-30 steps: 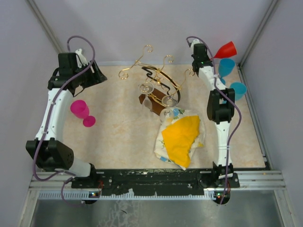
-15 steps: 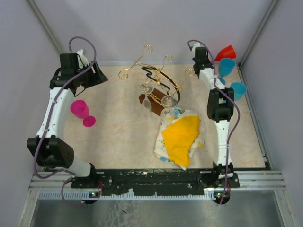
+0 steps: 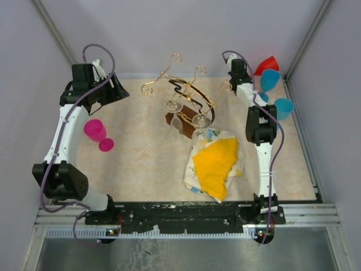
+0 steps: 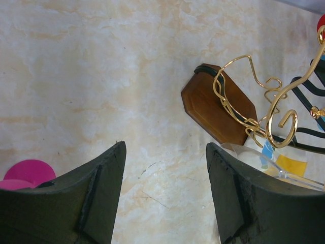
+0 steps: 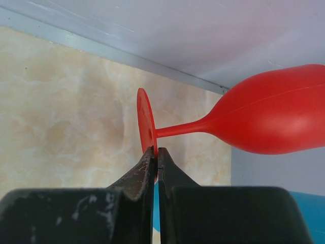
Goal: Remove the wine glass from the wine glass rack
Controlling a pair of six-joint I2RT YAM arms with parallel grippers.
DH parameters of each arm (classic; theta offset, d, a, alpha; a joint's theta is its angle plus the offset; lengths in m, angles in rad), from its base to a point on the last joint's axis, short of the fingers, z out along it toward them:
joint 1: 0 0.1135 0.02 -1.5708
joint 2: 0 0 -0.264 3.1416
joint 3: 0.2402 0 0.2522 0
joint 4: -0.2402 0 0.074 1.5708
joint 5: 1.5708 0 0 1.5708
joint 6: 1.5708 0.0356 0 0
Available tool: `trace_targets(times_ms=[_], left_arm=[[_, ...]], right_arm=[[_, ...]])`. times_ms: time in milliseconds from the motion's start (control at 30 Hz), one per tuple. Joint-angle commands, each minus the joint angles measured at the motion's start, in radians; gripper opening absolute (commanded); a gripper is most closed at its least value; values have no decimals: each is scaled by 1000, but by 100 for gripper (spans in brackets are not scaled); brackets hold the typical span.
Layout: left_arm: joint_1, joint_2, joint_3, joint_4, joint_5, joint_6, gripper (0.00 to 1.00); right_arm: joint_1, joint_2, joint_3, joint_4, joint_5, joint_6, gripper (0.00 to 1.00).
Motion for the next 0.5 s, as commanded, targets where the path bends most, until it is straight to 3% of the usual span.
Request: trace_targets(times_ms=[0,467], left_arm=[[1,9,-4,29,22,-6,70],[-1,15,-13,41,42,-8,70]], right_arm=[[-5,3,36,90,8,-29,0],[28,52,-35,163,66,-119,0]])
